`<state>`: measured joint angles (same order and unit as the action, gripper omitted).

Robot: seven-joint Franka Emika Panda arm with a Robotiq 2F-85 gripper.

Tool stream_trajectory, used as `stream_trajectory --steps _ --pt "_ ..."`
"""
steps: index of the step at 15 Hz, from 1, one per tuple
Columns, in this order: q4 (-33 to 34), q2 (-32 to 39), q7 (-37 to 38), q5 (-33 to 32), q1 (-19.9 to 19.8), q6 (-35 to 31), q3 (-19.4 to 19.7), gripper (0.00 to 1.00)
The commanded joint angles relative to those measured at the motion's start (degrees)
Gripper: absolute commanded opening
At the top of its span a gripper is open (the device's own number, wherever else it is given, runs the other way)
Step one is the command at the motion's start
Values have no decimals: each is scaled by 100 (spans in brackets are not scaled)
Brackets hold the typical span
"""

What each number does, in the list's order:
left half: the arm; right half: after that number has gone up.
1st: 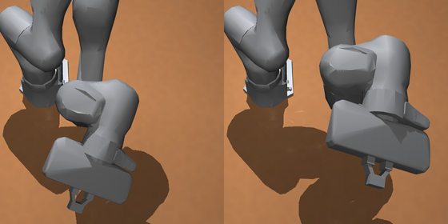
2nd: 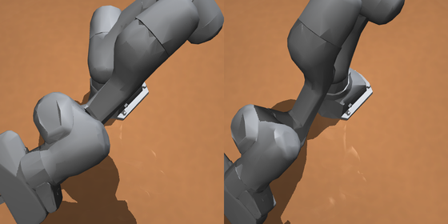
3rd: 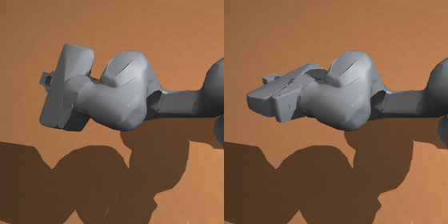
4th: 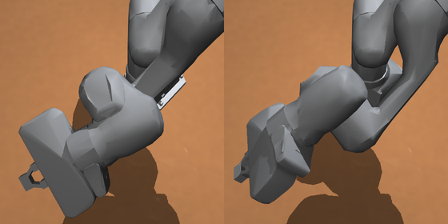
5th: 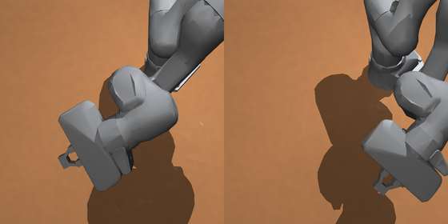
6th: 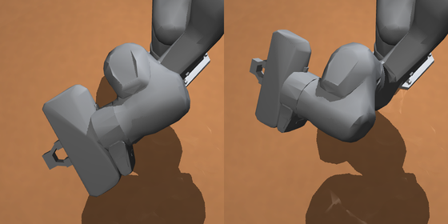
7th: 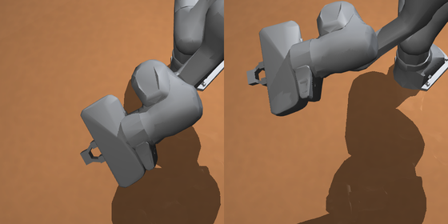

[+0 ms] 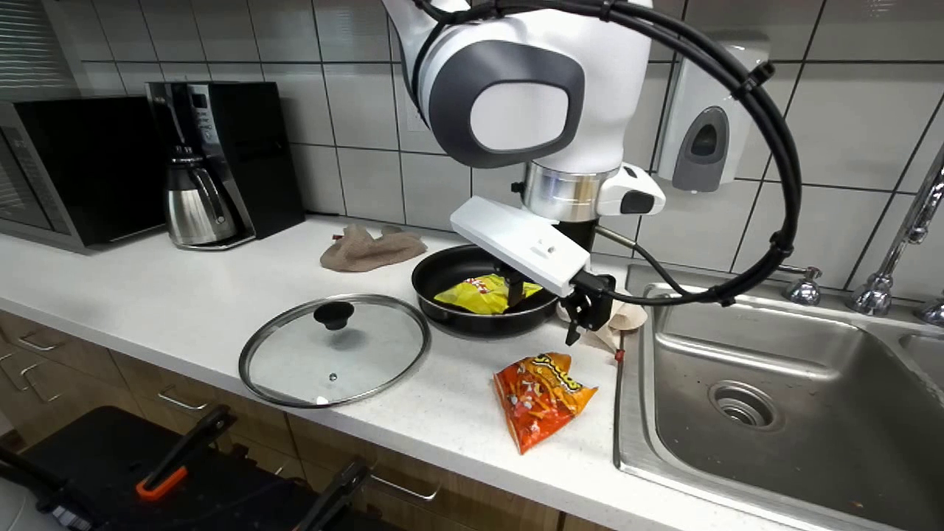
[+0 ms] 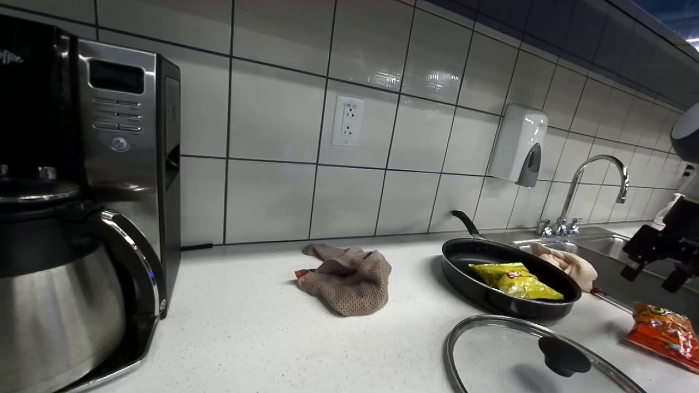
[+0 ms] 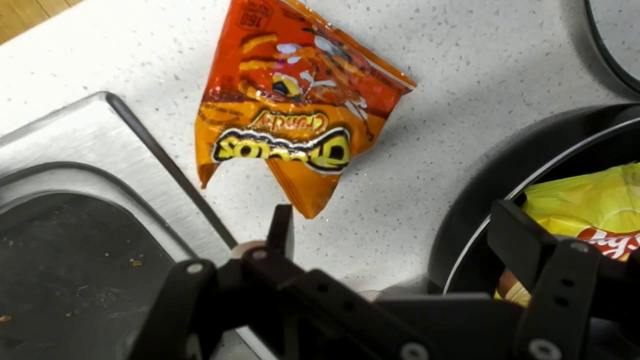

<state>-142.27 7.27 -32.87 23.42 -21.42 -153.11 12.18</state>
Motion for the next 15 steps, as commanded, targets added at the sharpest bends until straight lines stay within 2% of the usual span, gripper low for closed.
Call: stream_trajectory --steps 1,6,15 --pt "353 325 -863 443 -274 261 -5 100" --pt "535 648 -1234 328 -578 546 57 100" --pt "907 1017 -1646 825 -857 503 -218 100"
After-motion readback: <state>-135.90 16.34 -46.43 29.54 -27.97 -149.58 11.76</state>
